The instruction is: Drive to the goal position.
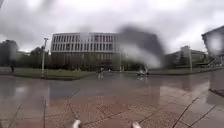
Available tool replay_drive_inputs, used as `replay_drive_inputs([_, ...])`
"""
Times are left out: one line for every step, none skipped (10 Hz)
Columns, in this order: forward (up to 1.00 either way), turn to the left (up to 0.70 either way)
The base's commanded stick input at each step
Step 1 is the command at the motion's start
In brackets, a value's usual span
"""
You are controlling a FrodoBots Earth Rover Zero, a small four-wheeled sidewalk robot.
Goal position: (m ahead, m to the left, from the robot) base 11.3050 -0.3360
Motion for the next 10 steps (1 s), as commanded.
replay_drive_inputs([0.06, 0.0])
replay_drive_inputs([0.06, 0.0])
replay_drive_inputs([0.06, 0.0])
replay_drive_inputs([0.06, 0.0])
replay_drive_inputs([0.06, 0.0])
replay_drive_inputs([0.06, 0.0])
replay_drive_inputs([0.06, 0.0])
replay_drive_inputs([0.06, 0.0])
replay_drive_inputs([0.06, 0.0])
replay_drive_inputs([0.06, 0.0])
